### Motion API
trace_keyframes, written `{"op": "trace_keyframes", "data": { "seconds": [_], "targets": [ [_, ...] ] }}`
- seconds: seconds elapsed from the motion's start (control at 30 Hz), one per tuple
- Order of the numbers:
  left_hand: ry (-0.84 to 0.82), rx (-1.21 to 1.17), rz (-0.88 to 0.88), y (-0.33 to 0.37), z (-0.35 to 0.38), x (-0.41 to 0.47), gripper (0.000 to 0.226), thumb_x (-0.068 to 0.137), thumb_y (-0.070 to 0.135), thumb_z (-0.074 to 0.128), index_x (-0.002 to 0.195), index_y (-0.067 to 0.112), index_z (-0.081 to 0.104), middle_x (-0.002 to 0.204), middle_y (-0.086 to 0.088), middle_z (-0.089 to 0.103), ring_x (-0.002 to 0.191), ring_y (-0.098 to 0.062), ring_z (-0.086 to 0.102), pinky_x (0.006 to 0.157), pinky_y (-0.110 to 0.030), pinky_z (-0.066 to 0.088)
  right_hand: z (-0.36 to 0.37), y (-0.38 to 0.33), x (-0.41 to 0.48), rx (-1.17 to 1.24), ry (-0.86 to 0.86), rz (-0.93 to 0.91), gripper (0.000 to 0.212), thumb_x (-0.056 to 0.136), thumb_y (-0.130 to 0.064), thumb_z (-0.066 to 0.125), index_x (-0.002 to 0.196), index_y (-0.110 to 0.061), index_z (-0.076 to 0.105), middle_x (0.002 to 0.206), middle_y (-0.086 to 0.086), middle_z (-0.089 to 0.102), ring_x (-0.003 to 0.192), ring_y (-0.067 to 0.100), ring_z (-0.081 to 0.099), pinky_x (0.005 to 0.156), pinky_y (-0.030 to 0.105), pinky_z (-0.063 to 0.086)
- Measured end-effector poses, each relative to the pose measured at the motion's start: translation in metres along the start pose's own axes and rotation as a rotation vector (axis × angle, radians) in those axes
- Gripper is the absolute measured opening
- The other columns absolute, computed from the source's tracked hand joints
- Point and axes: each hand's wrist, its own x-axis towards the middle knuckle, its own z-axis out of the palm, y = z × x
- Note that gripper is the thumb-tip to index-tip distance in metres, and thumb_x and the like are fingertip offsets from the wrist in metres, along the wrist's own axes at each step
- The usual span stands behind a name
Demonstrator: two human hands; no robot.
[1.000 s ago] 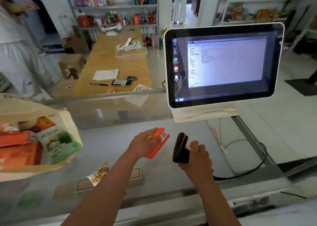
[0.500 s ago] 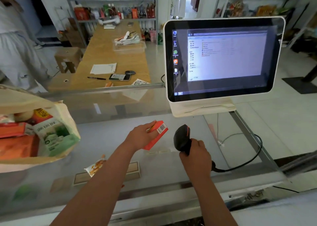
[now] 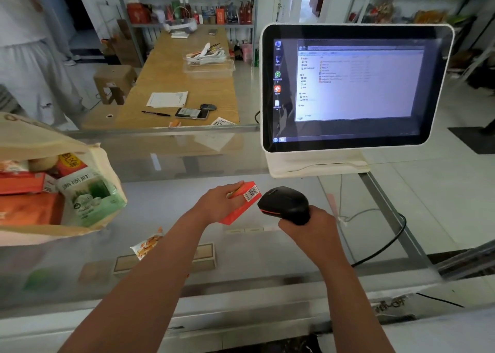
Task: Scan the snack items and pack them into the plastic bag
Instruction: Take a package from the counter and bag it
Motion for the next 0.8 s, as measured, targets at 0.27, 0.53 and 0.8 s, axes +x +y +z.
{"op": "trace_keyframes", "data": {
  "seconds": [0.27, 0.53, 0.8],
  "targets": [
    [0.002, 0.027, 0.016, 0.0006, 0.0011, -0.0007, 0.065, 0.093, 0.059, 0.045, 0.150, 0.038, 0.024, 0.151, -0.002, 0.038, 0.128, -0.029, 0.047, 0.098, -0.040, 0.045, -0.0007, -0.0001, -0.0012, 0.053, -0.013, -0.021, 0.023, 0.076, -0.016, 0.071, 0.063, -0.022, 0.053, 0.053, -0.005, 0.051, 0.053, 0.006, 0.051, 0.054, 0.015, 0.037],
    [-0.014, 0.060, 0.008, 0.0018, 0.0010, -0.0004, 0.061, 0.097, 0.051, 0.044, 0.151, 0.037, 0.020, 0.154, -0.002, 0.033, 0.131, -0.030, 0.043, 0.100, -0.041, 0.043, -0.0015, 0.0023, -0.0027, 0.060, -0.008, -0.025, 0.023, 0.078, -0.016, 0.071, 0.066, -0.024, 0.053, 0.056, -0.004, 0.053, 0.056, 0.007, 0.054, 0.057, 0.017, 0.039],
    [-0.017, 0.069, 0.019, 0.0013, 0.0007, 0.0004, 0.060, 0.098, 0.050, 0.043, 0.151, 0.036, 0.020, 0.154, -0.002, 0.033, 0.132, -0.030, 0.043, 0.100, -0.040, 0.042, -0.0035, 0.0006, -0.0052, 0.050, -0.007, -0.020, 0.025, 0.080, -0.016, 0.070, 0.066, -0.025, 0.051, 0.056, -0.006, 0.051, 0.056, 0.005, 0.051, 0.057, 0.014, 0.036]
  ]
}}
